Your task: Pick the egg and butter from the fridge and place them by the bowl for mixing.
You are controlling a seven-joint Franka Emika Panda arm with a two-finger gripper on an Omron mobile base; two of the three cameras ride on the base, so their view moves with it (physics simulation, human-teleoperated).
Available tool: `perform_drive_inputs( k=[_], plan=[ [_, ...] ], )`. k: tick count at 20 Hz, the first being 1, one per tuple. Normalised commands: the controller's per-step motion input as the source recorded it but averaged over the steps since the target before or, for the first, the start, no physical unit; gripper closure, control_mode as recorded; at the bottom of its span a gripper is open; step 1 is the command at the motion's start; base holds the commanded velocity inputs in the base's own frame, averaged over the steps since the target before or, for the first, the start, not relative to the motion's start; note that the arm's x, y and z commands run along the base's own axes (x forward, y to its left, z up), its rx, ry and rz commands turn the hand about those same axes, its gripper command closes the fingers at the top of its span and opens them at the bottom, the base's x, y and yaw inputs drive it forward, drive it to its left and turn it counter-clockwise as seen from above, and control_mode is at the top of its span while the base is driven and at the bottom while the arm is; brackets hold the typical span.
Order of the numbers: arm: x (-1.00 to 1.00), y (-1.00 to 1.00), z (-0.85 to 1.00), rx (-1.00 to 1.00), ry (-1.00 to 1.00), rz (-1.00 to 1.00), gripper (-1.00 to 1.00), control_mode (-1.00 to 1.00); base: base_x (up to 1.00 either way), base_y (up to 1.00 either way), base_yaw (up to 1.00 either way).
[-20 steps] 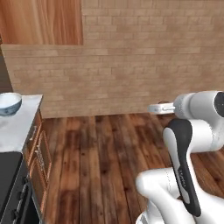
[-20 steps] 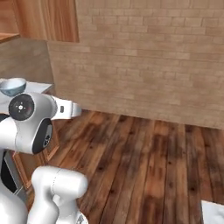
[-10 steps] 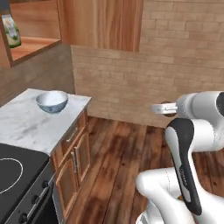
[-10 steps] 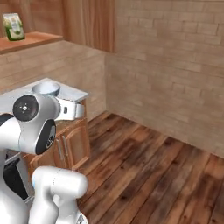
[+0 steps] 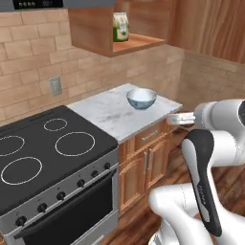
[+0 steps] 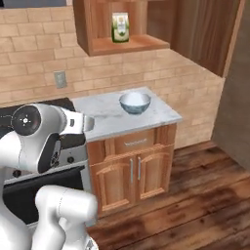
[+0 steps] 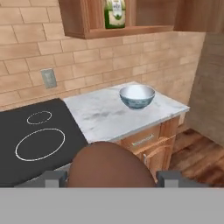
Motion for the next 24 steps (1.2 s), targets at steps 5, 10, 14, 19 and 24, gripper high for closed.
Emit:
perform_drive_inputs(
  k=[5,10,14,19,24],
  plan=[
    [0.00,0.00,0.00,0.00,0.00,0.00,1.00,1.00,0.96,-0.37,0.57],
    [0.00,0.00,0.00,0.00,0.00,0.00,1.00,1.00,0.76,-0.69,0.34],
    [0.00,0.00,0.00,0.00,0.00,0.00,1.00,1.00,0.32,-0.90,0.43],
    [0.00,0.00,0.00,0.00,0.00,0.00,1.00,1.00,0.24,-0.30,0.34],
    [0.00,0.00,0.00,0.00,0.00,0.00,1.00,1.00,0.47,0.02,0.17]
  ],
)
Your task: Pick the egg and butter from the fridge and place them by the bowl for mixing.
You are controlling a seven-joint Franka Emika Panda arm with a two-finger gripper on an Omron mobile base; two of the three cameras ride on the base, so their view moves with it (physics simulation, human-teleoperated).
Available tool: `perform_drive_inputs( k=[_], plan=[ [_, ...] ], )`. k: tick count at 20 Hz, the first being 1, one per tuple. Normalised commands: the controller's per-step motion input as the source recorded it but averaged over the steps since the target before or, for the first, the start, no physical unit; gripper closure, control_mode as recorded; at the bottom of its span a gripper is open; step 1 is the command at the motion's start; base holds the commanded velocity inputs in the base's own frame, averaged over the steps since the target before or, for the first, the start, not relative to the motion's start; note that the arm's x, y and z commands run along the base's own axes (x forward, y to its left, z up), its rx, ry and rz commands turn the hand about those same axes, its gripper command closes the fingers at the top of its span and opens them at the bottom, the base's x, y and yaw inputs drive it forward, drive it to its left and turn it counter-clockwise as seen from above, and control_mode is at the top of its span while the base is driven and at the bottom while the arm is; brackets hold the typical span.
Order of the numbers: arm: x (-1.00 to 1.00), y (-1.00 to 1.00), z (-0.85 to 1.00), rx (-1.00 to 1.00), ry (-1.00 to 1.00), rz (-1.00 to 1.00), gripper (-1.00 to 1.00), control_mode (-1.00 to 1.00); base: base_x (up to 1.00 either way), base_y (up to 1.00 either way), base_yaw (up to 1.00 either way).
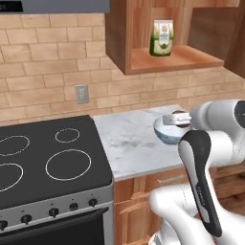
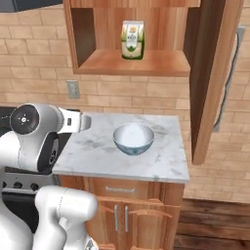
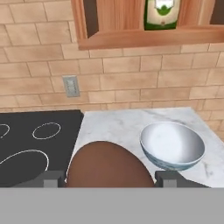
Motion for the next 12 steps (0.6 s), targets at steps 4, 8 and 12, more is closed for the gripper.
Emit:
perform_drive_inputs(
  k=[4,8,12],
  plan=[
    [0.00,0.00,0.00,0.00,0.00,0.00,1.00,1.00,0.50,0.00,0.07],
    [0.00,0.00,0.00,0.00,0.00,0.00,1.00,1.00,0.59,0.00,0.03],
    [0.00,0.00,0.00,0.00,0.00,0.00,1.00,1.00,0.65,0.00,0.02]
  ],
)
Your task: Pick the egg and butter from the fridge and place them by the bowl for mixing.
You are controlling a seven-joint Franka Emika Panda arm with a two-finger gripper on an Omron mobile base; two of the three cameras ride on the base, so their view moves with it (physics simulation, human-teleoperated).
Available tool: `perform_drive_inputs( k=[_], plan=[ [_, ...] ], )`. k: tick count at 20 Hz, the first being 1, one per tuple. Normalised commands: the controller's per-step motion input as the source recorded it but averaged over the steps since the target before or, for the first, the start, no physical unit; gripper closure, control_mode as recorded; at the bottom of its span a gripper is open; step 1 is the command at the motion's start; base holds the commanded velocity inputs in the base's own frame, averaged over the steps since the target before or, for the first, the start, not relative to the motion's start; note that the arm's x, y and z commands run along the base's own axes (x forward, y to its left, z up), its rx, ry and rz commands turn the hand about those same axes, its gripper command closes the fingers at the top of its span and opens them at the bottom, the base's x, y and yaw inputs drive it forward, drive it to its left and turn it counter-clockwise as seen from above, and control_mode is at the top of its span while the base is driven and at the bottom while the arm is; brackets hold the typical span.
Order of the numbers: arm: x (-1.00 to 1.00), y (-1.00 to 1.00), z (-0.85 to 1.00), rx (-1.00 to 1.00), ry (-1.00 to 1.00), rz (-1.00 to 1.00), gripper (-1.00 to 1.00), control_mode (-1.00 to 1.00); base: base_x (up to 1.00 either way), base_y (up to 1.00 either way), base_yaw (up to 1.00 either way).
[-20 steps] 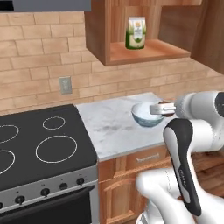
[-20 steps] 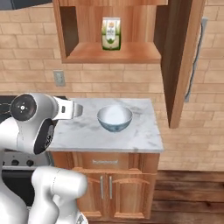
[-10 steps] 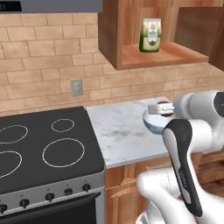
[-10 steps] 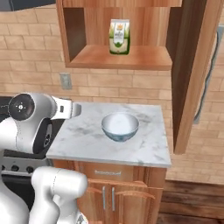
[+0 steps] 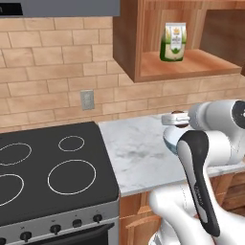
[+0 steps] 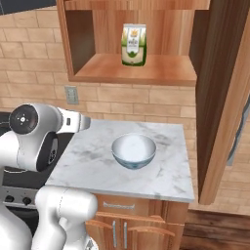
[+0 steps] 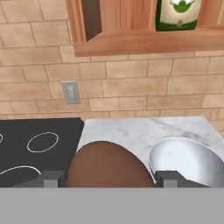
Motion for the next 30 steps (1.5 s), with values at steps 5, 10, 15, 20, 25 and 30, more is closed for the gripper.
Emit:
perform_drive_inputs(
  k=[5,10,15,20,25,30],
  plan=[
    [0.12,0.00,-0.08,0.00,0.13,0.01,1.00,-1.00,0.46,0.00,0.03],
    [0.77,0.00,-0.55,0.00,0.65,0.03,1.00,-1.00,0.00,0.00,0.00],
    [0.32,0.01,-0.25,-0.04,0.31,0.01,1.00,-1.00,0.00,0.00,0.00],
    [0.00,0.01,-0.21,-0.08,0.01,0.00,1.00,-1.00,0.00,0.00,0.00],
    [0.00,0.19,-0.72,-0.26,0.11,0.03,1.00,-1.00,0.00,0.00,0.00],
    [0.09,0.23,-0.66,-0.18,0.14,0.03,1.00,-1.00,0.00,0.00,0.00]
  ],
)
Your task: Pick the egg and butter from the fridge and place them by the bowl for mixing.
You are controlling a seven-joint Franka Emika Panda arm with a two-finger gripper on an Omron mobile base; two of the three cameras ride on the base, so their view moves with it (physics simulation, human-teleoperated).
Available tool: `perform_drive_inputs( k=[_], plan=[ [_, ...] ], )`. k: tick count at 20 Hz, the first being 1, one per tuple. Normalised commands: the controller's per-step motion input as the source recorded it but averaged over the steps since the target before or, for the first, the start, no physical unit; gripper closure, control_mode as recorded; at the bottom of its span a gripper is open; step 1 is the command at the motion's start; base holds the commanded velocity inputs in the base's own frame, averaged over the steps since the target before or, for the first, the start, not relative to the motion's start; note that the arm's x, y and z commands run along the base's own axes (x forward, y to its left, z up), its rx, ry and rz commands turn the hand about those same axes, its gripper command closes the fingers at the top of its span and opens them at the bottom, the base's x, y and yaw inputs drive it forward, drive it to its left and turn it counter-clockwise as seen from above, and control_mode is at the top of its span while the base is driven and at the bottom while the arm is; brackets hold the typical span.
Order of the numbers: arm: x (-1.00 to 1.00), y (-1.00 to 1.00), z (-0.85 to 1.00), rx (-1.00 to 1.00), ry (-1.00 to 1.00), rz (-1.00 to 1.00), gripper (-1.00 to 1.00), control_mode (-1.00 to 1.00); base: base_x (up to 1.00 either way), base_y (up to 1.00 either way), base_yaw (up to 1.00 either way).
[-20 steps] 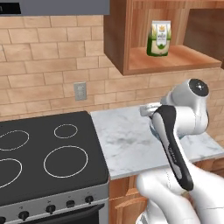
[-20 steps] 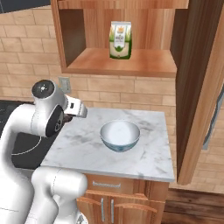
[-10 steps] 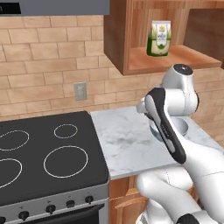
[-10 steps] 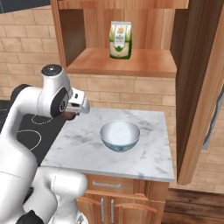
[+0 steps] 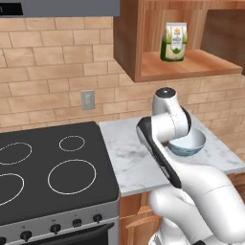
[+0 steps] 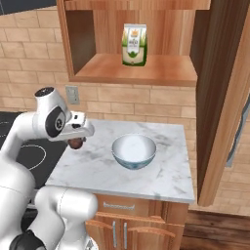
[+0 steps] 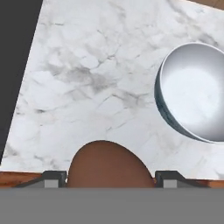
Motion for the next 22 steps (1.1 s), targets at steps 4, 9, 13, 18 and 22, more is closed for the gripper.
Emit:
perform_drive_inputs(
  k=[4,9,13,18,22],
  plan=[
    [0.14,0.22,-0.59,-0.15,0.16,0.03,1.00,-1.00,0.00,0.00,0.00],
    [0.27,0.12,-0.49,-0.12,0.14,0.01,1.00,-1.00,0.00,0.00,0.00],
    [0.31,-0.04,-0.13,-0.03,0.02,0.00,1.00,-1.00,0.00,0.00,0.00],
    [0.36,-0.19,-0.08,0.00,0.00,0.00,1.00,-1.00,0.00,0.00,0.00],
    [0.35,-0.10,-0.26,-0.01,0.00,0.01,1.00,-1.00,0.00,0.00,0.00]
  ],
)
